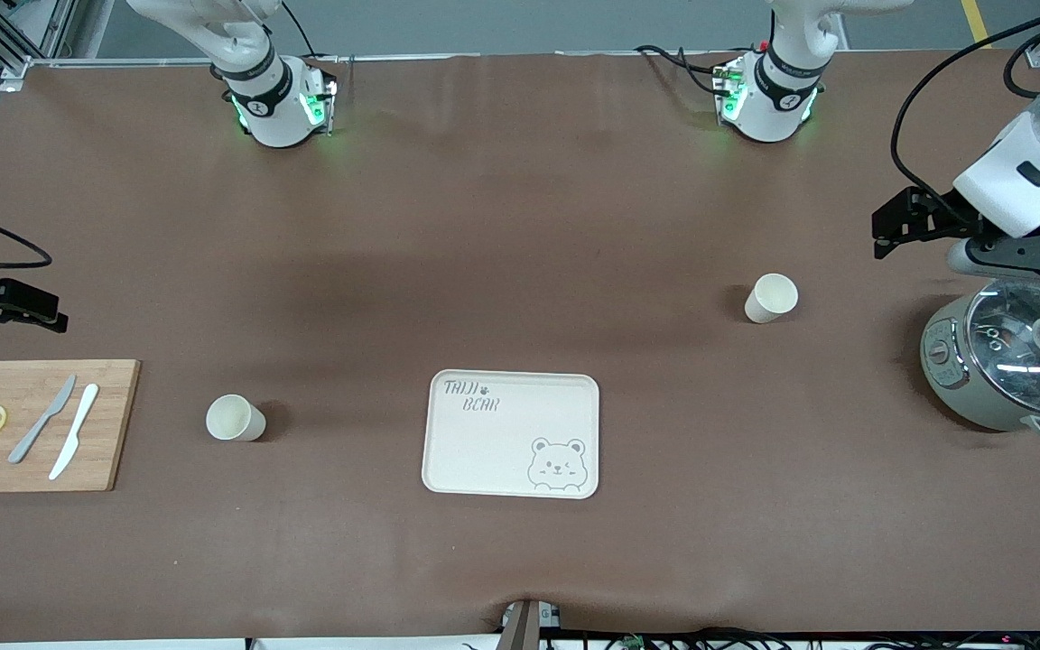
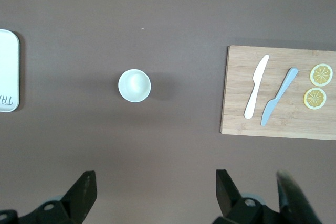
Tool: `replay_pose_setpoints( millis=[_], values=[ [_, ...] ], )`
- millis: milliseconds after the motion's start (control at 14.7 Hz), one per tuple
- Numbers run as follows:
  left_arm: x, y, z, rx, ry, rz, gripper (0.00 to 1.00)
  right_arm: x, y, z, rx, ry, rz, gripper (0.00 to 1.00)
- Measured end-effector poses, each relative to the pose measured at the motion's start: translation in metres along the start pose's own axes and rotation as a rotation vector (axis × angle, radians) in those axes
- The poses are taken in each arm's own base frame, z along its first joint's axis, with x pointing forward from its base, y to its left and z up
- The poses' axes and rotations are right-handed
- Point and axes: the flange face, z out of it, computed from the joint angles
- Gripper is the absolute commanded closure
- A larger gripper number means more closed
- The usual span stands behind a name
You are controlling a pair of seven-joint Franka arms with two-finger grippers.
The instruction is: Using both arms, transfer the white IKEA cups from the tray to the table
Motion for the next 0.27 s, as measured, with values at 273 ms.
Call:
replay_pose_setpoints(
  millis=[273],
  values=[
    [-0.0006,0.0,0.0005,0.0,-0.005,0.0,0.0,0.0001,0.0,0.0,0.0,0.0,0.0,0.0]
  ],
)
